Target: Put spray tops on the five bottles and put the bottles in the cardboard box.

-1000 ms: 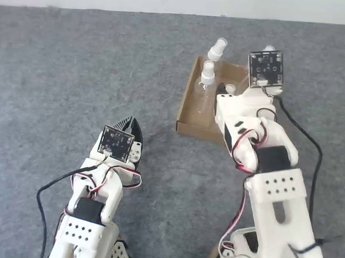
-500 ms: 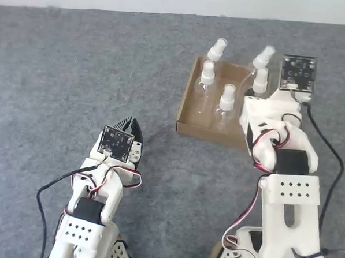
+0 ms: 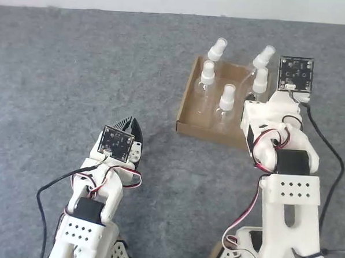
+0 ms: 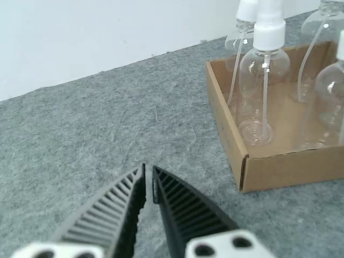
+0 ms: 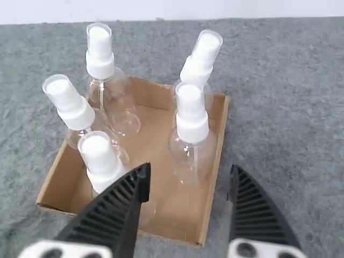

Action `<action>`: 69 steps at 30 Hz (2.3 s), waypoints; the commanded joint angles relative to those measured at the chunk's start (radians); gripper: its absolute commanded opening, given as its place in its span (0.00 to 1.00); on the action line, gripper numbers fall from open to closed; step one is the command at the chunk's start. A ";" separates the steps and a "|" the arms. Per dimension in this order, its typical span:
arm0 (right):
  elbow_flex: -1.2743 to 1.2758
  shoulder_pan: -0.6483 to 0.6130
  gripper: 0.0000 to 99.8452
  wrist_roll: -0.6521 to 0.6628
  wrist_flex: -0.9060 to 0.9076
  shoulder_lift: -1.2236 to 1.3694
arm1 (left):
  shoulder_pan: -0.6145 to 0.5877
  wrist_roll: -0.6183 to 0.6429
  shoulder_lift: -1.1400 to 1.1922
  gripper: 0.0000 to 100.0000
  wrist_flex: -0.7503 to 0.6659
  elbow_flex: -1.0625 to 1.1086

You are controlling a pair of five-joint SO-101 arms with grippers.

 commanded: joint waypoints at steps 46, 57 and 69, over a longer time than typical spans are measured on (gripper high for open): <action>0.746 0.015 0.18 0.267 0.045 -0.788 | 0.003 -0.008 -0.014 0.01 0.014 -0.008; 0.977 0.177 0.18 0.267 0.045 -1.003 | 0.003 -0.005 -0.011 0.01 0.014 -0.008; 0.976 0.173 0.18 0.265 0.414 -1.036 | -0.005 -0.008 -0.009 0.01 0.015 -0.008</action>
